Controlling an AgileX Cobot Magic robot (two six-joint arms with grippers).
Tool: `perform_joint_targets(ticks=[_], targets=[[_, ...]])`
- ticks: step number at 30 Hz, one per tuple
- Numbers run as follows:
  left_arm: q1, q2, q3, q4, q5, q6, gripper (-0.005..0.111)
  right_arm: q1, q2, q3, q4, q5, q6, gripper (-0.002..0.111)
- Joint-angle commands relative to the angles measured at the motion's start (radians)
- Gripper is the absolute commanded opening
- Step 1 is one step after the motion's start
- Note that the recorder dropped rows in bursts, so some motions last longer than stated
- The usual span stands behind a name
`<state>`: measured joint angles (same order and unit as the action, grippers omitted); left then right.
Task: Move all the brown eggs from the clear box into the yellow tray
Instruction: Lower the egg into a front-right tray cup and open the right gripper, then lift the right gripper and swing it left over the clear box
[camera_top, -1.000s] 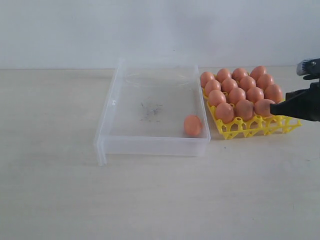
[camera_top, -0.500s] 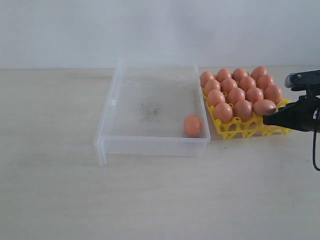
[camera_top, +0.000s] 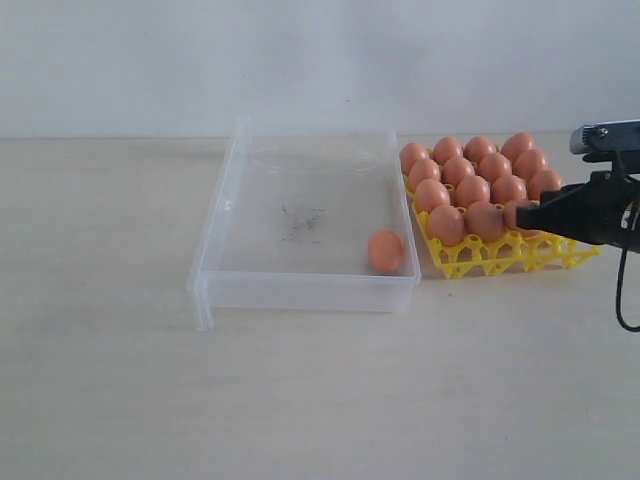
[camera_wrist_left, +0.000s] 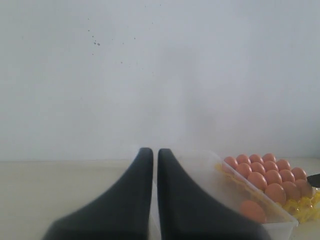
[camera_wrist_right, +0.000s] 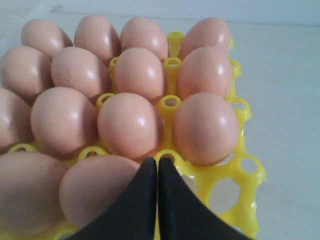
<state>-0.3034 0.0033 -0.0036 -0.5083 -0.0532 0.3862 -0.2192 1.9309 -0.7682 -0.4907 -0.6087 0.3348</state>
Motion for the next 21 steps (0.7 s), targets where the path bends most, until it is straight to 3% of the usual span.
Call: perform_joint_targets(ticks=[1,10,14,17,19,21], targets=[[0.004,-0.003,0.004,-0.003,0.009,0.004,0.004,0.001,0.034,-0.017,-0.072,0.054,0.051,0.000],[0.004,-0.003,0.004,-0.003,0.009,0.004,0.004,0.002,-0.155,0.044,-0.072,-0.007,0.055,0.000],[0.004,-0.003,0.004,-0.003,0.009,0.004,0.004,0.055,-0.273,0.106,-0.308,-0.172,0.175,0.000],[0.004,-0.003,0.004,-0.003,0.009,0.004,0.004,0.136,-0.293,0.028,-0.535,-0.087,0.532,0.000],[0.004,-0.003,0.004,-0.003,0.009,0.004,0.004,0.185,-0.270,-0.063,-0.804,0.014,0.846,0.000],[0.004,-0.003,0.004,-0.003,0.009,0.004,0.004,0.227,-0.234,-0.170,-1.156,-0.015,1.199,0.000]])
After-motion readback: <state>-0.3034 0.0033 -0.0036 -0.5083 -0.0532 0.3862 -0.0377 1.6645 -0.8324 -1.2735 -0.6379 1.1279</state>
